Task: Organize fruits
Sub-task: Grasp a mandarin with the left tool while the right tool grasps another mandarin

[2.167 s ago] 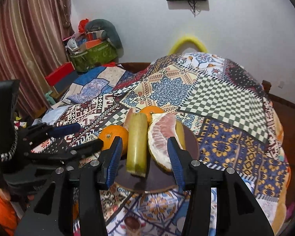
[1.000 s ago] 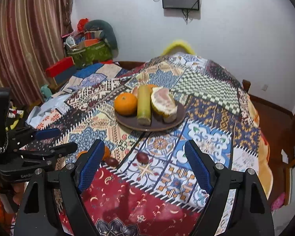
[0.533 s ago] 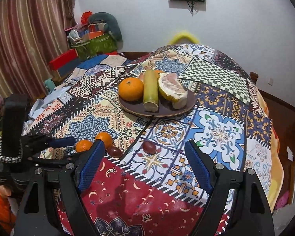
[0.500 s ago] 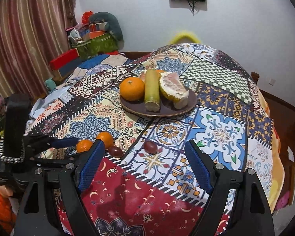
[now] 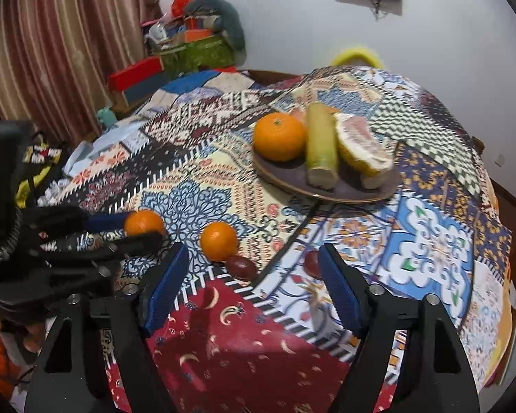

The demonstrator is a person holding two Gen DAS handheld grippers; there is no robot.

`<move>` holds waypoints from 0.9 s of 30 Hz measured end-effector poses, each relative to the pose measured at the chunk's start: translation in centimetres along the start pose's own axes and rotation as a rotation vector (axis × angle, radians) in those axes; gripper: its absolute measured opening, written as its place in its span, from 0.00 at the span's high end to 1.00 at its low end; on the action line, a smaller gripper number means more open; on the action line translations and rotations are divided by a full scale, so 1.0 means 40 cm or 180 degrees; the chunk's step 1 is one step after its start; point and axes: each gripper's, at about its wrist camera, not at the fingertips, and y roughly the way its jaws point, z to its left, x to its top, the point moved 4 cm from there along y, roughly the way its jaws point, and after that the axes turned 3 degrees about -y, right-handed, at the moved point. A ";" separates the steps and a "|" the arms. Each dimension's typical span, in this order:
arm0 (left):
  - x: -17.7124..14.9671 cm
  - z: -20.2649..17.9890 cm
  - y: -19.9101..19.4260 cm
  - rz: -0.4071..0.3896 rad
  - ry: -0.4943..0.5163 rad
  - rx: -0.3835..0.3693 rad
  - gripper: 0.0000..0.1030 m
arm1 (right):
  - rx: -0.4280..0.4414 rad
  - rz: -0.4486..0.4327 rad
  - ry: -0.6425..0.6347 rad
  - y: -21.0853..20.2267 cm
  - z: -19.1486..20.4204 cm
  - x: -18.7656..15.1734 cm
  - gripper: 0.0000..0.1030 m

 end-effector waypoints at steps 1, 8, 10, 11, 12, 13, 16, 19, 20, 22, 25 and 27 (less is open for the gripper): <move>0.001 0.013 -0.006 -0.0019 -0.0016 0.0019 0.64 | 0.0032 0.0034 -0.0011 0.012 0.007 -0.001 0.35; -0.003 0.085 -0.022 -0.0060 -0.0109 0.0115 0.64 | 0.0192 0.0302 -0.0009 0.093 0.035 0.001 0.52; -0.003 0.094 -0.018 -0.0060 -0.0146 0.0112 0.64 | 0.0223 0.0346 0.0000 0.107 0.041 0.004 0.55; -0.004 0.097 -0.015 -0.0057 -0.0161 0.0104 0.64 | 0.0228 0.0380 0.0000 0.115 0.042 0.005 0.56; -0.006 0.098 -0.013 -0.0054 -0.0170 0.0099 0.64 | 0.0234 0.0391 0.0003 0.119 0.044 0.004 0.60; -0.007 0.100 -0.011 -0.0049 -0.0176 0.0093 0.64 | 0.0245 0.0405 0.0008 0.123 0.044 0.004 0.63; -0.006 0.098 -0.004 -0.0034 -0.0188 0.0071 0.64 | 0.0271 0.0445 0.0023 0.136 0.042 0.003 0.66; -0.004 0.089 -0.005 -0.0043 -0.0173 0.0054 0.64 | 0.0319 0.0417 0.0062 0.133 0.040 0.004 0.70; -0.003 0.086 -0.007 -0.0049 -0.0165 0.0049 0.64 | 0.0316 0.0407 0.0073 0.129 0.039 0.004 0.71; 0.003 0.076 -0.013 -0.0063 -0.0140 0.0038 0.64 | 0.0305 0.0381 0.0069 0.125 0.038 0.007 0.71; 0.015 0.060 -0.022 -0.0099 -0.0101 0.0029 0.64 | 0.0323 0.0310 0.0108 0.104 0.028 0.013 0.71; 0.032 0.046 -0.027 -0.0129 -0.0062 0.0022 0.64 | 0.0332 0.0262 0.0133 0.087 0.017 0.017 0.71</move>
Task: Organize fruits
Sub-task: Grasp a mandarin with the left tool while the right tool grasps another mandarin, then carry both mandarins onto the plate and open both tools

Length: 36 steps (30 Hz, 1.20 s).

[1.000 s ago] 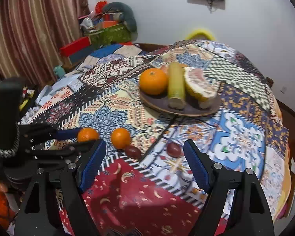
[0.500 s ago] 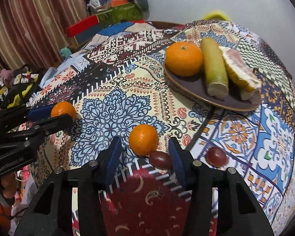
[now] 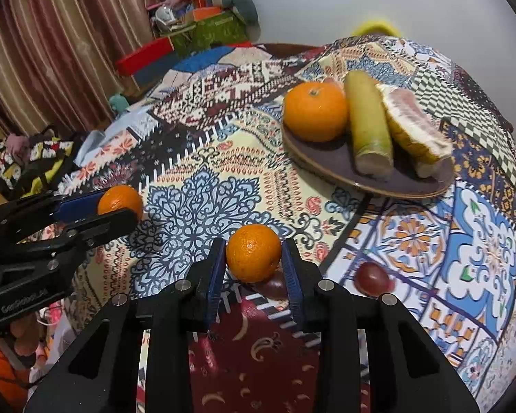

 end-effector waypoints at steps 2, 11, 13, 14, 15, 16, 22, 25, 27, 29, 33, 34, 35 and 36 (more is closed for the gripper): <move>0.019 -0.016 -0.004 -0.0046 0.0032 -0.0017 0.64 | -0.0013 -0.0058 0.0048 -0.022 -0.016 0.000 0.71; 0.093 -0.102 0.000 -0.0171 0.0096 -0.0211 0.64 | -0.0311 -0.0279 0.0174 -0.097 -0.113 0.002 0.71; 0.105 -0.118 0.005 -0.0185 0.0109 -0.0249 0.64 | -0.0372 -0.0295 0.0216 -0.103 -0.139 0.002 0.71; 0.114 -0.128 0.009 -0.0190 0.0118 -0.0269 0.64 | -0.0384 -0.0308 0.0239 -0.108 -0.150 0.001 0.71; 0.120 -0.133 0.012 -0.0195 0.0125 -0.0277 0.64 | -0.0406 -0.0326 0.0270 -0.112 -0.163 0.002 0.71; 0.127 -0.140 0.016 -0.0201 0.0133 -0.0284 0.64 | -0.0420 -0.0343 0.0289 -0.117 -0.174 0.003 0.71; 0.168 -0.163 0.042 -0.0221 0.0170 -0.0323 0.64 | -0.0512 -0.0507 0.0378 -0.151 -0.225 0.027 0.71; 0.186 -0.173 0.057 -0.0226 0.0183 -0.0327 0.64 | -0.0520 -0.0591 0.0399 -0.164 -0.242 0.043 0.71; 0.200 -0.178 0.069 -0.0229 0.0153 -0.0354 0.64 | -0.0533 -0.0628 0.0396 -0.163 -0.252 0.054 0.71; 0.212 -0.185 0.080 -0.0233 0.0127 -0.0390 0.64 | -0.0555 -0.0634 0.0387 -0.154 -0.258 0.063 0.71; 0.234 -0.203 0.103 -0.0244 0.0158 -0.0399 0.64 | -0.0557 -0.0607 0.0372 -0.126 -0.269 0.080 0.71; 0.238 -0.207 0.110 -0.0241 0.0173 -0.0400 0.64 | -0.0553 -0.0603 0.0369 -0.120 -0.270 0.083 0.71; 0.241 -0.209 0.116 -0.0235 0.0185 -0.0406 0.64 | -0.0547 -0.0597 0.0364 -0.115 -0.272 0.085 0.71; 0.245 -0.212 0.123 -0.0227 0.0199 -0.0407 0.64 | -0.0543 -0.0590 0.0359 -0.109 -0.274 0.087 0.71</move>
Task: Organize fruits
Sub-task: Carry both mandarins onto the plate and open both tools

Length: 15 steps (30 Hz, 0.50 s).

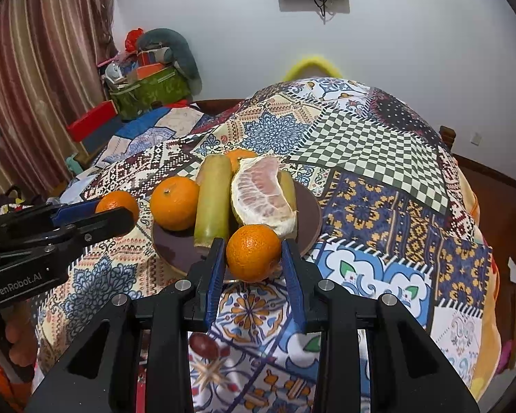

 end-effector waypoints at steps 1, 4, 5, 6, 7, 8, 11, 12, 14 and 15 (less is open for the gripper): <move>0.003 -0.002 0.008 0.0009 0.0018 0.0011 0.64 | 0.0004 0.0010 -0.0007 0.007 0.000 0.001 0.71; 0.007 -0.004 0.034 0.0045 0.0060 0.0041 0.64 | 0.0027 0.0047 -0.0037 0.026 0.002 0.001 0.71; 0.006 -0.003 0.044 0.0064 0.0061 0.0041 0.64 | 0.0035 0.0058 -0.0047 0.032 0.003 0.000 0.71; 0.005 -0.002 0.052 0.0082 0.0061 0.0040 0.64 | 0.0043 0.0070 -0.0039 0.037 0.002 -0.001 0.71; 0.004 -0.002 0.063 0.0108 0.0058 0.0043 0.64 | 0.0058 0.0080 -0.0017 0.042 0.003 -0.003 0.70; 0.001 -0.001 0.071 0.0128 0.0052 0.0042 0.64 | 0.0099 0.0095 0.0008 0.049 0.004 -0.005 0.70; -0.004 0.003 0.098 0.0198 0.0009 0.0016 0.64 | 0.0137 0.0135 0.0006 0.065 0.010 -0.013 0.70; -0.006 0.003 0.104 0.0214 0.0000 0.0008 0.64 | 0.0135 0.0147 -0.0009 0.068 0.013 -0.015 0.70; -0.010 0.002 0.110 0.0235 0.0000 0.0006 0.64 | 0.0134 0.0166 -0.0024 0.074 0.012 -0.019 0.70; -0.011 0.002 0.115 0.0250 0.0001 0.0011 0.64 | 0.0136 0.0174 -0.0024 0.077 0.012 -0.020 0.70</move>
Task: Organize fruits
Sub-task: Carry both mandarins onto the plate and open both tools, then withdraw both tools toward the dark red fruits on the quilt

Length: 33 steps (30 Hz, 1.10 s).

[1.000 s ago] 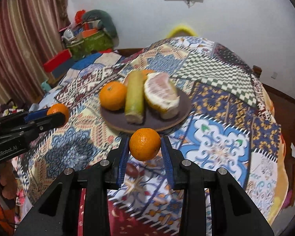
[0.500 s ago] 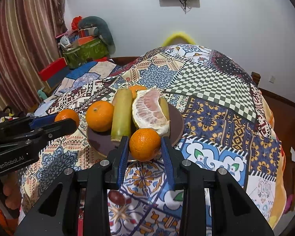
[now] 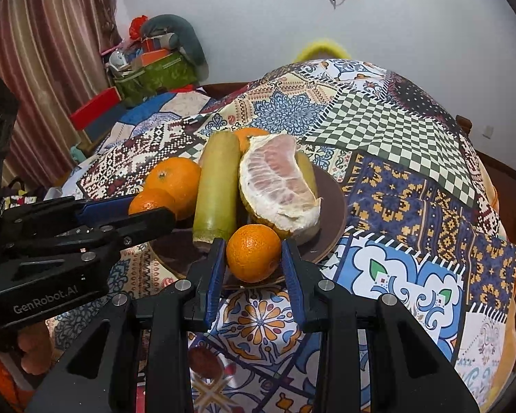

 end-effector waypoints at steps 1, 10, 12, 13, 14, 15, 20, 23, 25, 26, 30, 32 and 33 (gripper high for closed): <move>0.000 0.001 0.005 0.0013 -0.0002 0.0002 0.64 | 0.0003 0.0012 0.0004 0.003 -0.002 -0.001 0.70; -0.004 0.001 0.021 0.0038 0.0005 0.0015 0.64 | 0.0011 0.0062 0.0013 0.020 -0.012 -0.007 0.70; -0.002 -0.003 0.018 0.0028 0.0026 0.0024 0.64 | 0.0011 0.0074 0.0006 0.020 -0.011 -0.007 0.70; -0.002 -0.004 0.017 0.0026 0.0032 0.0026 0.64 | 0.0025 0.0088 0.0014 0.021 -0.011 -0.006 0.70; -0.002 -0.006 0.015 0.0026 0.0038 0.0029 0.64 | 0.0040 0.0106 0.0025 0.023 -0.012 -0.007 0.69; -0.002 -0.007 0.013 0.0026 0.0041 0.0032 0.64 | 0.0060 0.0120 0.0040 0.023 -0.014 -0.007 0.66; 0.000 -0.008 -0.017 -0.0017 0.0032 0.0025 0.64 | 0.0055 0.0091 0.0060 0.002 -0.018 -0.004 0.62; 0.000 -0.009 -0.045 -0.0060 0.0040 0.0031 0.64 | 0.0045 0.0057 0.0065 -0.022 -0.016 -0.001 0.62; -0.002 -0.010 -0.067 -0.0088 0.0051 0.0041 0.64 | 0.0030 0.0030 0.0056 -0.038 -0.013 0.001 0.62; -0.003 -0.011 -0.076 -0.0095 0.0056 0.0042 0.64 | 0.0020 0.0011 0.0045 -0.050 -0.010 0.002 0.62; -0.015 -0.013 -0.116 -0.0126 0.0075 0.0063 0.63 | -0.0033 -0.0053 0.0002 -0.093 0.001 0.002 0.62; -0.027 -0.012 -0.134 -0.0131 0.0074 0.0073 0.62 | -0.0051 -0.0083 -0.0014 -0.115 0.006 -0.002 0.61; -0.033 -0.012 -0.142 -0.0129 0.0070 0.0075 0.62 | -0.0056 -0.0095 -0.0022 -0.122 0.009 -0.003 0.59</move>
